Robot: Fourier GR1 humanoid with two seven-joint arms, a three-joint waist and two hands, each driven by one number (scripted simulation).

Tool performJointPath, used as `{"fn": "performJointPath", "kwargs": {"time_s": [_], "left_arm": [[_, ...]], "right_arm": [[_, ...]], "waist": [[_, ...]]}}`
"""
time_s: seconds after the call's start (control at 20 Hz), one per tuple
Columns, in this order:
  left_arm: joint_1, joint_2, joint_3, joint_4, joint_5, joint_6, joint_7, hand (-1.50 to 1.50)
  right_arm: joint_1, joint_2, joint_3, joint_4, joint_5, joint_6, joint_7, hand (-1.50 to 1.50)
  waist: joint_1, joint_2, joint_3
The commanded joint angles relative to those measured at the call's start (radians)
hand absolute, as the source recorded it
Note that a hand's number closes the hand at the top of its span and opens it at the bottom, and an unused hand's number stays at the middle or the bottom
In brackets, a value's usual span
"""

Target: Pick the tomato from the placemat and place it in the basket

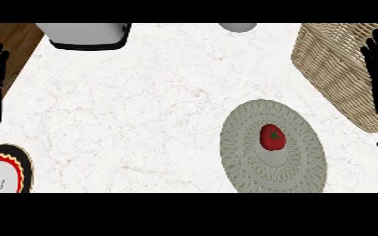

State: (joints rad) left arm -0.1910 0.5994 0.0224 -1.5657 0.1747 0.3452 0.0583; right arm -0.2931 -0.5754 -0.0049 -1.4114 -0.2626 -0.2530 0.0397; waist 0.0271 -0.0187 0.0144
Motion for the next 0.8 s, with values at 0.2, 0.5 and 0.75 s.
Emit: {"fn": "performJointPath", "kwargs": {"time_s": [0.2,0.5,0.75], "left_arm": [[0.033,-0.063,-0.138,0.053,-0.005,-0.073,0.076,0.0],[0.059,-0.118,-0.208,0.107,0.018,-0.12,0.13,0.0],[-0.006,-0.148,-0.212,0.161,0.0,-0.128,0.153,0.0]], "right_arm": [[0.034,0.196,0.005,0.039,-0.318,0.425,-0.281,1.5],[0.113,0.337,0.116,-0.127,-0.201,0.599,-0.737,-1.5],[0.294,0.287,0.108,-0.167,0.054,0.399,-0.812,-1.5]], "waist": [[-0.028,0.044,0.002],[-0.053,0.024,-0.009],[-0.056,0.017,-0.015]]}}
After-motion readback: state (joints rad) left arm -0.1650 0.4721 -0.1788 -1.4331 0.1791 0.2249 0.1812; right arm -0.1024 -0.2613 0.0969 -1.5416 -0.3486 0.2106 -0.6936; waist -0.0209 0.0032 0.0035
